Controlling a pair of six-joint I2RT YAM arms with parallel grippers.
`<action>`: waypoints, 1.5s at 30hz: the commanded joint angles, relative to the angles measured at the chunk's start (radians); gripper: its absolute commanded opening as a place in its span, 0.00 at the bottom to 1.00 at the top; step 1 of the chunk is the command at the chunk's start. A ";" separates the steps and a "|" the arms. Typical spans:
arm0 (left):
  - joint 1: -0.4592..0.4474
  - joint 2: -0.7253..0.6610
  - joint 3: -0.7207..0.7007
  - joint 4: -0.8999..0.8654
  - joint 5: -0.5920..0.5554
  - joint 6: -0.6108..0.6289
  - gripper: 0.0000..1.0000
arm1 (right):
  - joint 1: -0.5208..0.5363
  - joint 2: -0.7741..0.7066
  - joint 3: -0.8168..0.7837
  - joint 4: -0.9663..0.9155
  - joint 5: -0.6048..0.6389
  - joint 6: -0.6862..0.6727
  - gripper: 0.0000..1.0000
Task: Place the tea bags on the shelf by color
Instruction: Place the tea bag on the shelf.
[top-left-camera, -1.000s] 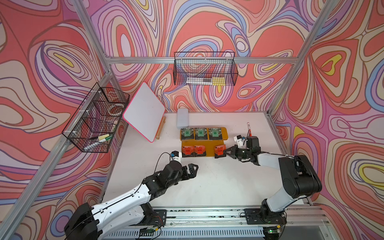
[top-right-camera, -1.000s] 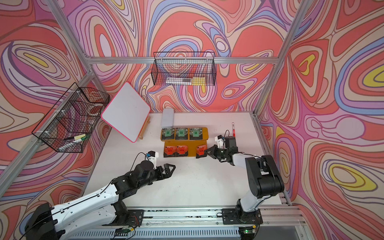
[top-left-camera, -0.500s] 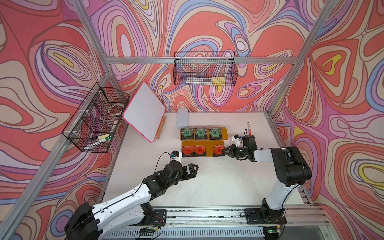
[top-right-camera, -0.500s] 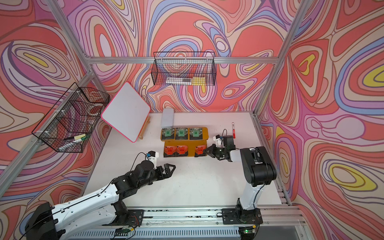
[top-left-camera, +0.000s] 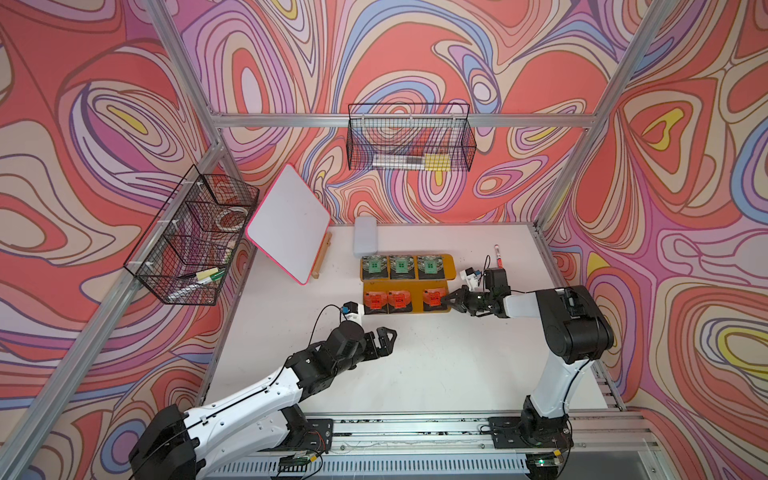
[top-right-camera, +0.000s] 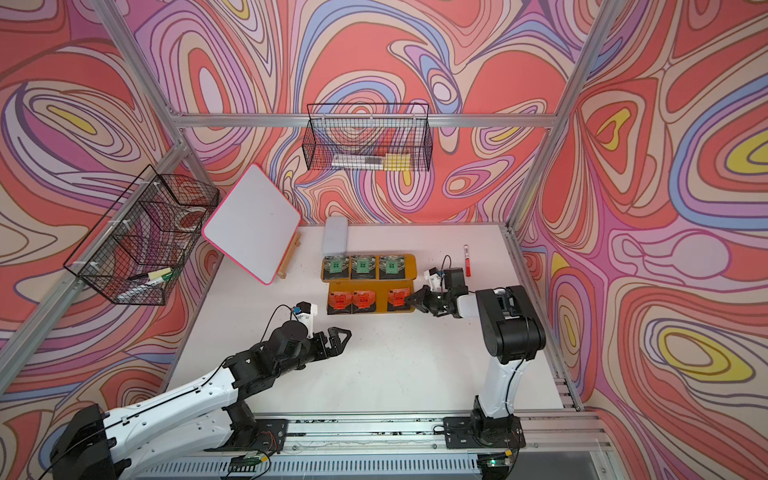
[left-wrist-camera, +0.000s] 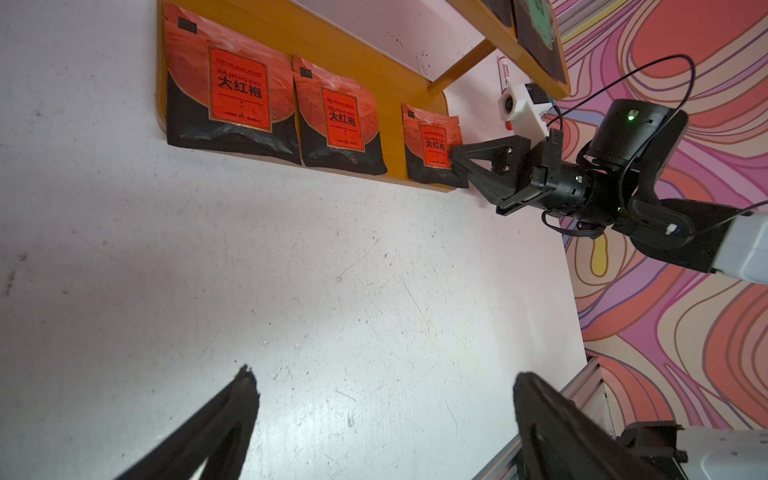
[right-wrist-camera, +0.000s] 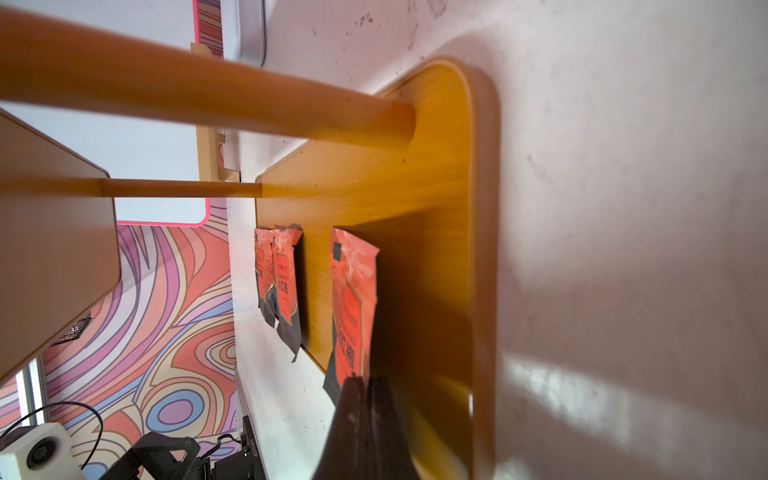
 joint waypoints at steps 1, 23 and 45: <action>0.006 0.013 0.019 0.010 -0.006 0.008 0.99 | -0.005 0.029 0.030 -0.018 -0.021 -0.022 0.00; 0.006 0.034 0.018 0.031 -0.005 0.005 0.99 | 0.031 0.105 0.111 -0.072 -0.072 -0.026 0.01; 0.006 -0.013 -0.007 0.013 -0.024 0.002 0.99 | 0.061 0.112 0.117 -0.059 -0.033 0.021 0.18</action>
